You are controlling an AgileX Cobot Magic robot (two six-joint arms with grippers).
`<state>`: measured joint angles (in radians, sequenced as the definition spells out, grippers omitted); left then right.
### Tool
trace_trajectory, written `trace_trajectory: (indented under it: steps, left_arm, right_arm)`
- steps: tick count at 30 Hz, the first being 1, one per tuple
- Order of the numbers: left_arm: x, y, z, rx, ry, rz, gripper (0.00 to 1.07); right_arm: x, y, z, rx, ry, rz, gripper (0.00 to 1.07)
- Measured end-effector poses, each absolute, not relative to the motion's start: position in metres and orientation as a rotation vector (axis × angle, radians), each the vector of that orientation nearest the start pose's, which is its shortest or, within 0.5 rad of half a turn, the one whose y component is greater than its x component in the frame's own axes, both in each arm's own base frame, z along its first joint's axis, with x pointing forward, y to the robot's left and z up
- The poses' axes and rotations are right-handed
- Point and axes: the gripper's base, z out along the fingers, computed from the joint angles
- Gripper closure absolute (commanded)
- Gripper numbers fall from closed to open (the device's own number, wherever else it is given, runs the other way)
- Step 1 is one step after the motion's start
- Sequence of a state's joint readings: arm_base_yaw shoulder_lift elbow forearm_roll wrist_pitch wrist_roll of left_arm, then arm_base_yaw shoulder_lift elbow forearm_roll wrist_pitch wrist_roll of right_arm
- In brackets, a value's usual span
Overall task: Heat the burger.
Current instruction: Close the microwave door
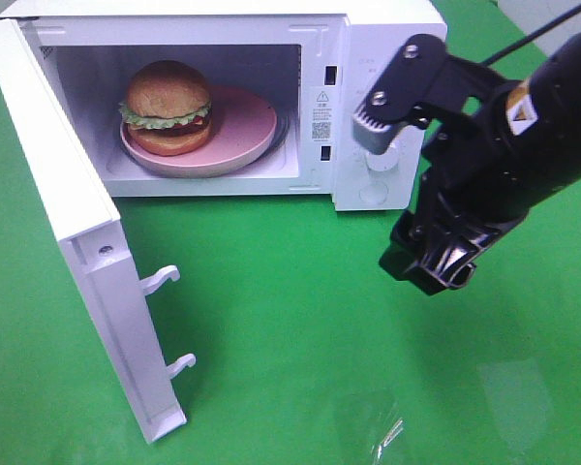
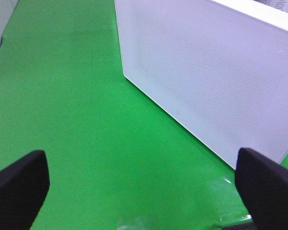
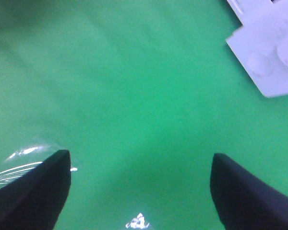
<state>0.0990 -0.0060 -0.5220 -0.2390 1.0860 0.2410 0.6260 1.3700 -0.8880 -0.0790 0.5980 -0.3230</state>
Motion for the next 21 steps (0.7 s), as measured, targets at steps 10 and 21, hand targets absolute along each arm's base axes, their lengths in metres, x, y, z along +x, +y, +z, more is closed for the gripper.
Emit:
trace_trajectory:
  steps: [10, 21]
  left_arm:
    - [-0.009, -0.02, 0.283, 0.162, 2.013, -0.07, 0.09]
    - [-0.009, -0.02, 0.283, 0.162, 2.013, -0.07, 0.09]
  right_arm:
    - [0.199, 0.089, 0.273, -0.729, 2.408, 0.054, 0.31]
    - [0.157, 0.065, 0.301, -0.633, 2.429, 0.059, 0.31]
